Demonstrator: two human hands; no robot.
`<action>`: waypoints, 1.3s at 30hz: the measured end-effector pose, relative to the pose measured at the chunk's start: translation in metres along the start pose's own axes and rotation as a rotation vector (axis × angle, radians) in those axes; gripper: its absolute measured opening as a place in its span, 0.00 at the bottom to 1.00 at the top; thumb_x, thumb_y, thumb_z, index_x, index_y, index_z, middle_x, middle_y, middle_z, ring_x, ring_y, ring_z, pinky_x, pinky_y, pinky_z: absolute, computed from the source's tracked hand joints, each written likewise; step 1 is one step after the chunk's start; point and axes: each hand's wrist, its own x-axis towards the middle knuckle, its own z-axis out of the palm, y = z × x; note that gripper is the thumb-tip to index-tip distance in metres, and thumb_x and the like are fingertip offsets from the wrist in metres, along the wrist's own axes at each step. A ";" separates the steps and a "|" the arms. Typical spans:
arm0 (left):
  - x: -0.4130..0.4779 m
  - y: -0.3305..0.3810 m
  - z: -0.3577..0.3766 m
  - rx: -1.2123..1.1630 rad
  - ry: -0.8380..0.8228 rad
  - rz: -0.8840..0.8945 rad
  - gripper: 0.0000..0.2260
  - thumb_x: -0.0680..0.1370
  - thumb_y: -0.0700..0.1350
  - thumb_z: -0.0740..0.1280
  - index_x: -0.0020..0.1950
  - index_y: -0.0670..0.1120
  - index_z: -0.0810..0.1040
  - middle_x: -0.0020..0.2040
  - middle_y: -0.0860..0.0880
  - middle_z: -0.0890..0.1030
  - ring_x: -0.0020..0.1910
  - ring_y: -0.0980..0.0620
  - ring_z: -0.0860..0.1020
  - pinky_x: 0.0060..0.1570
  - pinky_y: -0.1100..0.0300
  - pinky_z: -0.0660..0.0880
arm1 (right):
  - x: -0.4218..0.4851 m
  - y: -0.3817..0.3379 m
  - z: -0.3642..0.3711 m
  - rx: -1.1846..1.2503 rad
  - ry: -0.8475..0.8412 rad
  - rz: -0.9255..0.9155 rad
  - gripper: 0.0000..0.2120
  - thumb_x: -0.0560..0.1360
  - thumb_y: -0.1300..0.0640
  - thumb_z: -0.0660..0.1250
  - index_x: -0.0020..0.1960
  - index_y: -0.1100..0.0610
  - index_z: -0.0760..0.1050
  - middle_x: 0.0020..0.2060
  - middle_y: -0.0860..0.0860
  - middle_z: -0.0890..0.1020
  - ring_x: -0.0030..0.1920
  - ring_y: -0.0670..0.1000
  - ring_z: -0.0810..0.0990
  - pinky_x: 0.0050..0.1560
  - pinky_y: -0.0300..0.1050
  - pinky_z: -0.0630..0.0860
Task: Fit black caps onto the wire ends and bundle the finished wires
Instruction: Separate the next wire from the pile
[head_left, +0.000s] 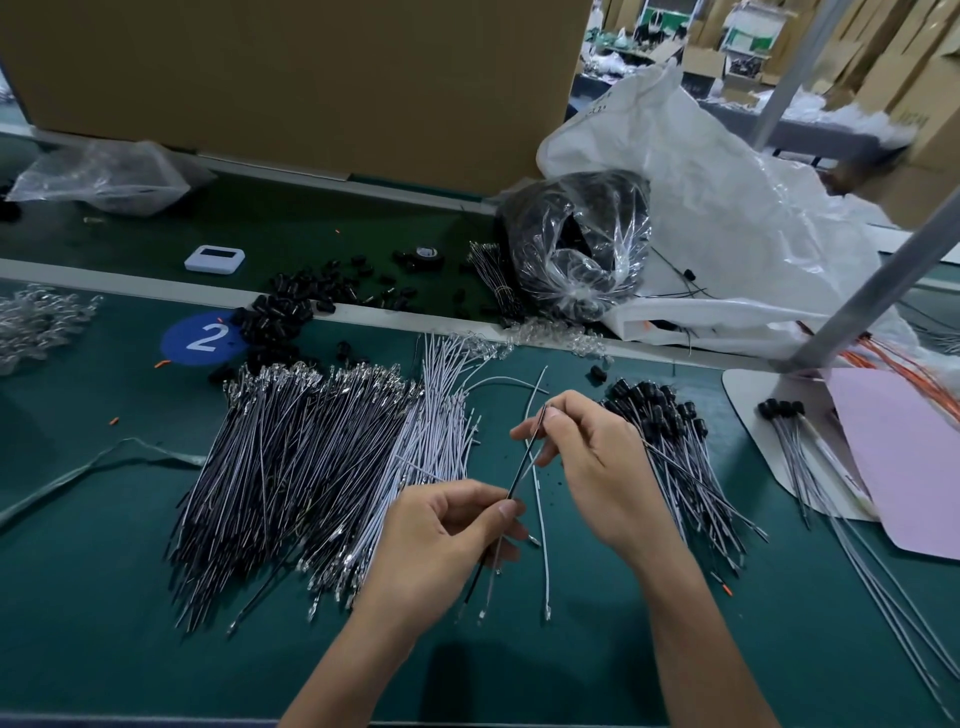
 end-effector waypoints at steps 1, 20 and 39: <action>0.000 0.001 0.000 0.001 0.000 0.002 0.05 0.76 0.37 0.70 0.42 0.43 0.84 0.36 0.44 0.85 0.32 0.50 0.83 0.36 0.60 0.80 | 0.000 -0.001 0.000 -0.001 0.006 -0.009 0.13 0.81 0.60 0.59 0.40 0.53 0.77 0.38 0.39 0.84 0.35 0.41 0.79 0.37 0.29 0.70; 0.004 0.002 0.003 -0.130 -0.083 -0.034 0.05 0.74 0.38 0.69 0.41 0.42 0.85 0.34 0.41 0.84 0.29 0.49 0.81 0.33 0.61 0.79 | -0.042 0.027 0.007 -0.456 0.147 -0.566 0.17 0.70 0.69 0.69 0.57 0.58 0.82 0.44 0.52 0.80 0.42 0.52 0.79 0.42 0.47 0.78; 0.077 0.006 -0.026 0.613 0.228 0.161 0.04 0.76 0.43 0.71 0.47 0.52 0.84 0.39 0.59 0.83 0.38 0.66 0.79 0.40 0.76 0.73 | 0.000 0.094 0.009 0.328 0.691 0.070 0.08 0.73 0.65 0.72 0.44 0.52 0.82 0.36 0.49 0.86 0.37 0.51 0.85 0.41 0.40 0.81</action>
